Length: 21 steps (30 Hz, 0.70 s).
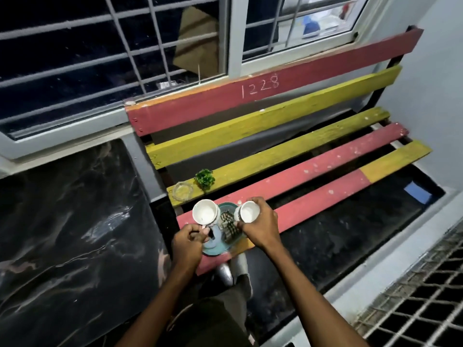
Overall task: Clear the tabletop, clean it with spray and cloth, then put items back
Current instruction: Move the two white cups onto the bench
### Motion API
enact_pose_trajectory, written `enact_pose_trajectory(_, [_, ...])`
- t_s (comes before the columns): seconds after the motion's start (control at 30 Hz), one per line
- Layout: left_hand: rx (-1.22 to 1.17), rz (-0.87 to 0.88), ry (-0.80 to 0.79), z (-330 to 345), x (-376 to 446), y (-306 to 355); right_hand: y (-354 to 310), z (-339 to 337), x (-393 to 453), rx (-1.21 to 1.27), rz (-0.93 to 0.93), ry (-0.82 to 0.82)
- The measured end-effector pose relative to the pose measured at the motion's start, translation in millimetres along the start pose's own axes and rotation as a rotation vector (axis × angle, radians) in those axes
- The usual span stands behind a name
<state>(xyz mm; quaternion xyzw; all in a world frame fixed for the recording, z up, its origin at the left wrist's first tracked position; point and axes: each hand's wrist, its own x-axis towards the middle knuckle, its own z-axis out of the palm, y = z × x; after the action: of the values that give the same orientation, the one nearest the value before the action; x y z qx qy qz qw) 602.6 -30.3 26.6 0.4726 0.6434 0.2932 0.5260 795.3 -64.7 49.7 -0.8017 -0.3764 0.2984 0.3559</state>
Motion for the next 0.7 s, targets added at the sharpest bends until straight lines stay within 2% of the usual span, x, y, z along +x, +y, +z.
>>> enact_pose_trajectory(0.13, [0.047, -0.009, 0.020, 60, 50, 14, 15, -18, 69, -0.037, 0.032, -0.018])
enact_pose_trajectory(0.27, [0.077, -0.021, 0.073, 118, 96, 30, 30, -26, 136, -0.131, 0.062, -0.116])
enact_pose_trajectory(0.4, [0.051, -0.110, 0.123, 169, 145, 37, 45, -22, 201, -0.204, 0.051, -0.193])
enact_pose_trajectory(0.7, [0.028, -0.217, 0.317, 256, 260, 0, 108, 37, 343, -0.274, 0.003, -0.291])
